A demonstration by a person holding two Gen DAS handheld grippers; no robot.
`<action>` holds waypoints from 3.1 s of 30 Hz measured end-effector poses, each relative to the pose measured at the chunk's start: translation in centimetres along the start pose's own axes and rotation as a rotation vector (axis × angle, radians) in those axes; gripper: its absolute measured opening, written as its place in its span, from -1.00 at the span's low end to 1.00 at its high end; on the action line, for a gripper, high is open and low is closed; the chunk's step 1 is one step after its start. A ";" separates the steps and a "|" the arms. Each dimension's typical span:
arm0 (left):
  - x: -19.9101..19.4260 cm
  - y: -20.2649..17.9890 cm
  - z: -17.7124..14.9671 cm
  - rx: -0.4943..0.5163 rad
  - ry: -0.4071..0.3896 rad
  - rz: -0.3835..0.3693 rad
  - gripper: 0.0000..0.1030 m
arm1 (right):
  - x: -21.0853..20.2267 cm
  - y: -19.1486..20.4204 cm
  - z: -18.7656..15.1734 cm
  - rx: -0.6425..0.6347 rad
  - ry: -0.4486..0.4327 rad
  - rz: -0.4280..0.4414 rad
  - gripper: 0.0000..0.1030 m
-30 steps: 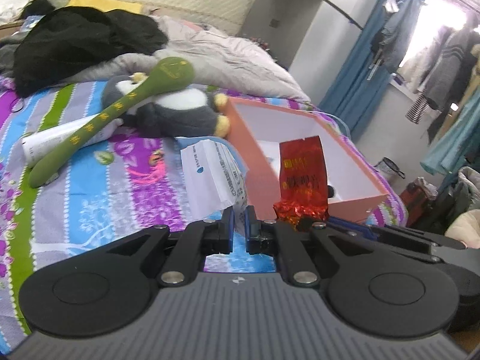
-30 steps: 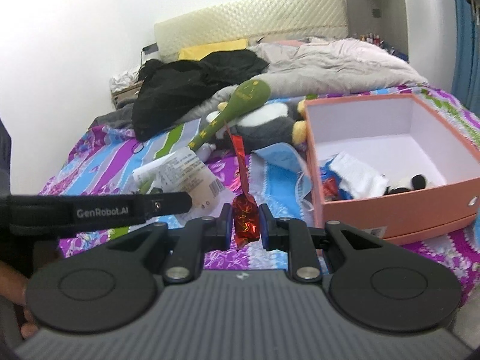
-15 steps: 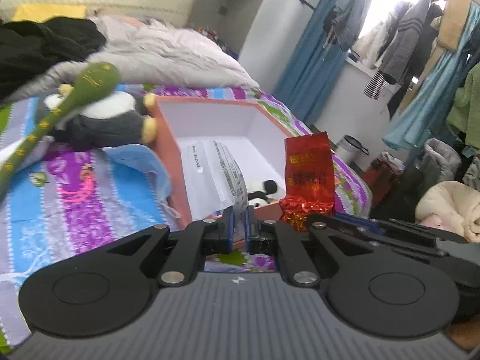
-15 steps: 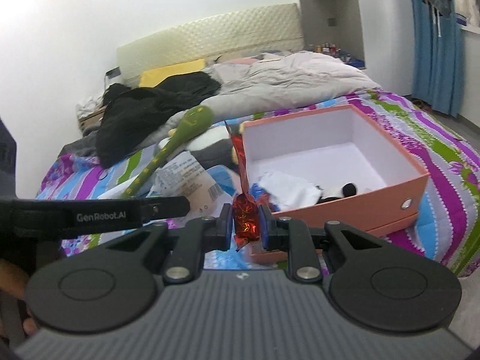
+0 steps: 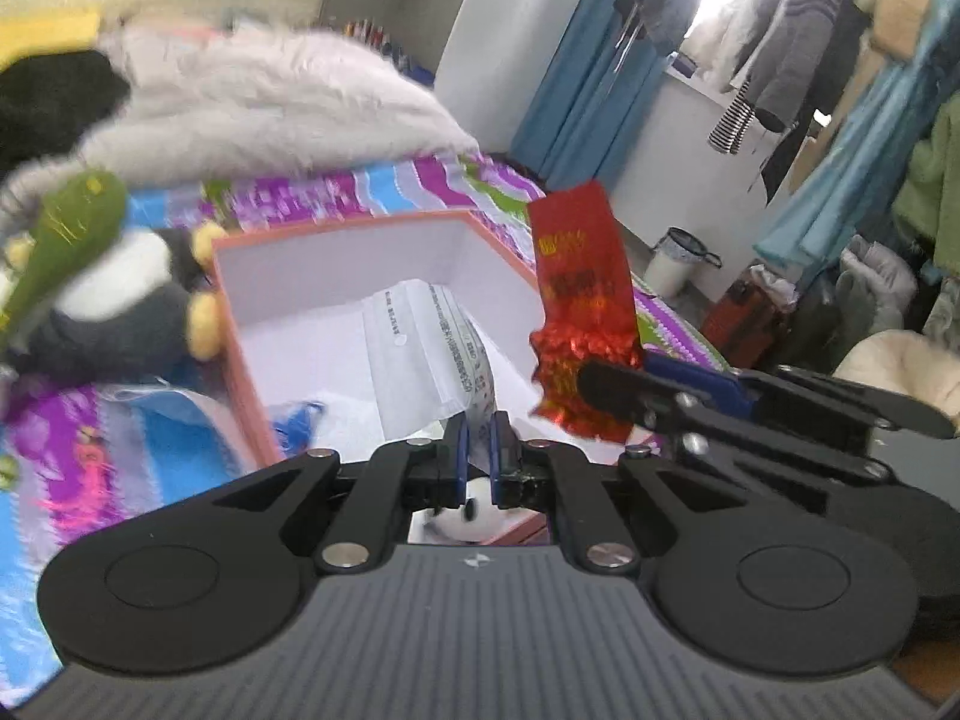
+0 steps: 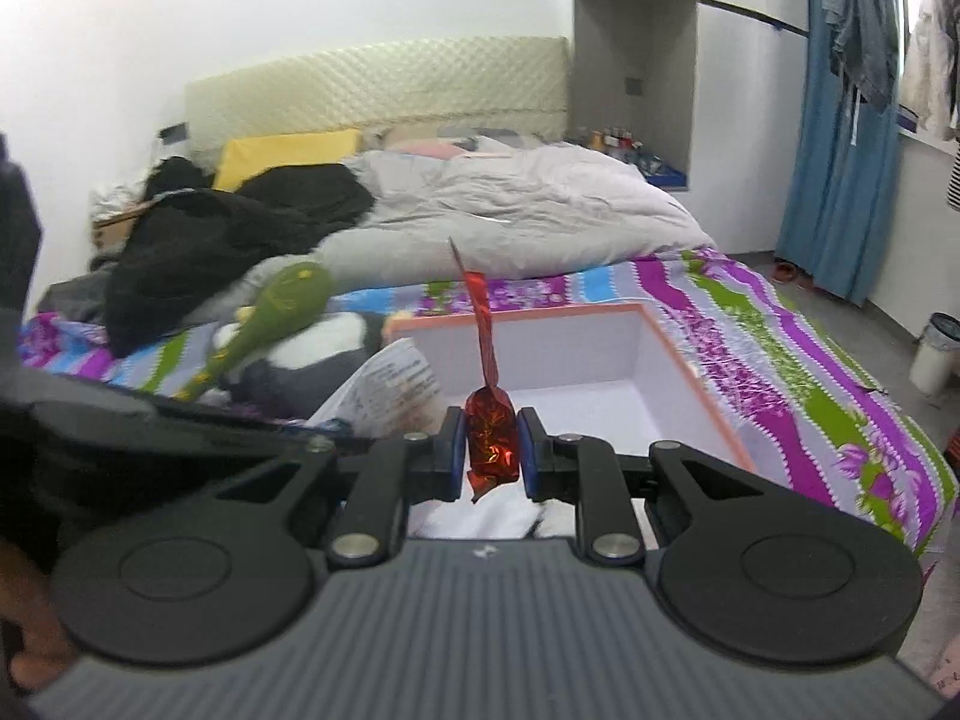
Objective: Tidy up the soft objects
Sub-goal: 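Open both grippers over the pink box to drop tag and candy, then withdraw both grippers from the pink box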
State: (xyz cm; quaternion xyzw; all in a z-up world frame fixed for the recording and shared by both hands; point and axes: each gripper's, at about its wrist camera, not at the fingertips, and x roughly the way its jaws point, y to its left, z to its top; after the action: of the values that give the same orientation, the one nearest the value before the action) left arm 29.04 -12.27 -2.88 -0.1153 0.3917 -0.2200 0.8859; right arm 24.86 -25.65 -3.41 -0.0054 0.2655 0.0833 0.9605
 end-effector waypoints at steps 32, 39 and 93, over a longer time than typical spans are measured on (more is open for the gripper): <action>12.7 2.4 5.5 0.062 0.279 0.159 -0.41 | 12.4 -11.1 -0.6 0.142 0.355 -0.079 -0.06; 8.7 2.0 4.5 0.123 0.152 0.182 -0.41 | 8.5 -9.2 -0.9 0.118 0.192 -0.077 -0.06; -18.4 7.0 -19.0 -0.033 -0.160 0.266 -0.41 | -9.1 9.6 -13.8 0.019 0.026 0.126 -0.06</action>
State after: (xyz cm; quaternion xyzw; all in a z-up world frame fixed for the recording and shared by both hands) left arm 6.01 2.07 -6.41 -0.0940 0.3353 -0.0846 0.9336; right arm 8.60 -18.31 -10.33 0.0195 0.2785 0.1412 0.9498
